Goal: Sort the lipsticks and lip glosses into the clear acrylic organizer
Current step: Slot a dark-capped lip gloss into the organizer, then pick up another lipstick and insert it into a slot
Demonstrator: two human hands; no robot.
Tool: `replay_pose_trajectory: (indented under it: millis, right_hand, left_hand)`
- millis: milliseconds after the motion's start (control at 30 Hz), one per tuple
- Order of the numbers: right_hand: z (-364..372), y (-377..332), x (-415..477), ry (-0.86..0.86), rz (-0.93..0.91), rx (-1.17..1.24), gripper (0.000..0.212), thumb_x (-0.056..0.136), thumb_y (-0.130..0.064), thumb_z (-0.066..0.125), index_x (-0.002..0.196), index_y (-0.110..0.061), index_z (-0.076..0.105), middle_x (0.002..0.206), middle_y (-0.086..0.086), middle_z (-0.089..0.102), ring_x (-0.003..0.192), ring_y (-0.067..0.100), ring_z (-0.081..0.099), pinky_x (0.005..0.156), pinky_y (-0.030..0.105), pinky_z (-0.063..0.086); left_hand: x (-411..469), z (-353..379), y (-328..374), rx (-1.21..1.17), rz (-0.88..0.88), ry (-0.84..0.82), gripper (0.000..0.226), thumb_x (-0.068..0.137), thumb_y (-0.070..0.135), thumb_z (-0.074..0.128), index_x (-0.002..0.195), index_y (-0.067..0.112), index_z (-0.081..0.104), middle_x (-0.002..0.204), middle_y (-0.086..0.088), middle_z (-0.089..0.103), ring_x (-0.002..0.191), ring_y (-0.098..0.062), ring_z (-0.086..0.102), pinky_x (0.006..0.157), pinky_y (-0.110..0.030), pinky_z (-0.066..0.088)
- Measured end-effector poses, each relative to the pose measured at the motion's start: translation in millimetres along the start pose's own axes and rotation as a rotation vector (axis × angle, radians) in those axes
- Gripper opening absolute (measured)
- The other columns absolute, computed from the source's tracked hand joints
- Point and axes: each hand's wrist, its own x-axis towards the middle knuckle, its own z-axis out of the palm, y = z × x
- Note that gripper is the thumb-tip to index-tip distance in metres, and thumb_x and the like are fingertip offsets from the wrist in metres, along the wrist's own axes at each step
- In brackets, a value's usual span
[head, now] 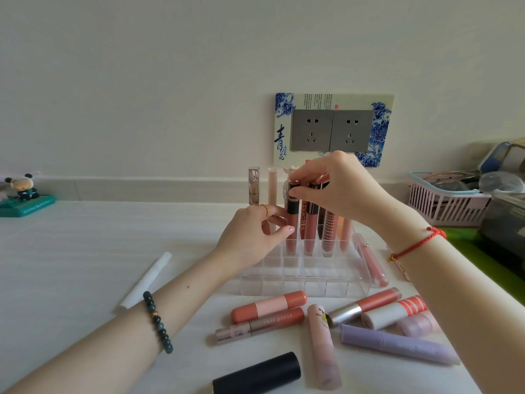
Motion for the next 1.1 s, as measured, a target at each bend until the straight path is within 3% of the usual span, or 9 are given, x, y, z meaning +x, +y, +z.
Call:
replay_pose_trajectory:
  millis: [200, 433, 600, 767, 867, 967, 1100]
  right_hand:
    - [-1.0, -1.7, -0.3, 0.01, -0.008, -0.005, 0.021, 0.076, -0.019, 0.071, 0.097, -0.016, 0.071, 0.077, -0.008, 0.065, 0.066, -0.006, 0.056, 0.065, -0.003, 0.039]
    - [-5.2, -5.3, -1.9, 0.036, -0.032, -0.023, 0.018, 0.077, -0.019, 0.07, 0.094, -0.015, 0.072, 0.082, -0.001, 0.071, 0.075, 0.009, 0.065, 0.08, 0.018, 0.05]
    - [-19.4, -13.9, -2.4, 0.089, -0.072, -0.033, 0.02, 0.078, -0.02, 0.069, 0.097, -0.016, 0.07, 0.083, -0.006, 0.068, 0.077, 0.007, 0.064, 0.083, 0.011, 0.044]
    - [-48.4, -21.3, -7.8, 0.168, -0.088, 0.032, 0.021, 0.077, -0.021, 0.069, 0.099, -0.019, 0.069, 0.084, -0.01, 0.066, 0.075, -0.002, 0.063, 0.081, 0.002, 0.044]
    - [-67.1, -14.9, -18.7, 0.213, -0.077, 0.116, 0.02, 0.076, -0.02, 0.069, 0.095, -0.023, 0.067, 0.08, -0.013, 0.066, 0.076, -0.006, 0.063, 0.078, 0.001, 0.044]
    - [-79.4, 2.1, -33.0, 0.199, -0.049, 0.095, 0.019, 0.076, -0.022, 0.068, 0.095, -0.025, 0.066, 0.081, -0.017, 0.065, 0.079, -0.008, 0.062, 0.076, 0.0, 0.044]
    - [-80.4, 42.8, -46.8, 0.121, 0.065, 0.031, 0.016, 0.077, -0.021, 0.067, 0.092, -0.026, 0.068, 0.079, -0.016, 0.065, 0.073, -0.006, 0.063, 0.073, 0.0, 0.044]
  left_hand:
    - [-1.0, -0.4, 0.6, 0.03, 0.002, 0.02, 0.012, 0.08, 0.031, 0.064, 0.08, 0.042, 0.058, 0.074, 0.031, 0.059, 0.067, -0.01, 0.057, 0.06, -0.006, 0.038]
    - [-0.5, -0.3, -0.9, 0.011, -0.015, 0.024, 0.01, 0.08, 0.029, 0.066, 0.085, 0.037, 0.062, 0.07, 0.029, 0.06, 0.06, 0.0, 0.049, 0.056, -0.003, 0.035]
    - [-1.4, -1.6, 0.1, -0.014, -0.007, 0.044, 0.013, 0.079, 0.027, 0.068, 0.085, 0.036, 0.062, 0.072, 0.026, 0.062, 0.063, -0.002, 0.05, 0.058, -0.003, 0.036]
    - [-3.3, -2.2, 1.3, -0.044, 0.016, 0.174, 0.013, 0.078, 0.027, 0.069, 0.09, 0.022, 0.067, 0.074, 0.02, 0.065, 0.062, -0.007, 0.055, 0.057, -0.007, 0.041]
    - [-6.4, -3.5, 5.2, -0.053, 0.101, 0.281, 0.007, 0.079, 0.021, 0.068, 0.08, 0.017, 0.063, 0.068, 0.008, 0.062, 0.06, -0.011, 0.054, 0.055, -0.012, 0.043]
    - [-9.9, -3.7, 13.8, -0.07, 0.196, 0.356, 0.015, 0.079, 0.018, 0.067, 0.071, 0.022, 0.055, 0.06, 0.005, 0.054, 0.06, -0.013, 0.051, 0.052, -0.014, 0.041]
    - [-19.2, 9.6, 38.1, -0.077, 0.354, 0.277, 0.014, 0.077, 0.018, 0.069, 0.072, 0.019, 0.057, 0.059, 0.01, 0.053, 0.06, -0.01, 0.051, 0.053, -0.013, 0.041]
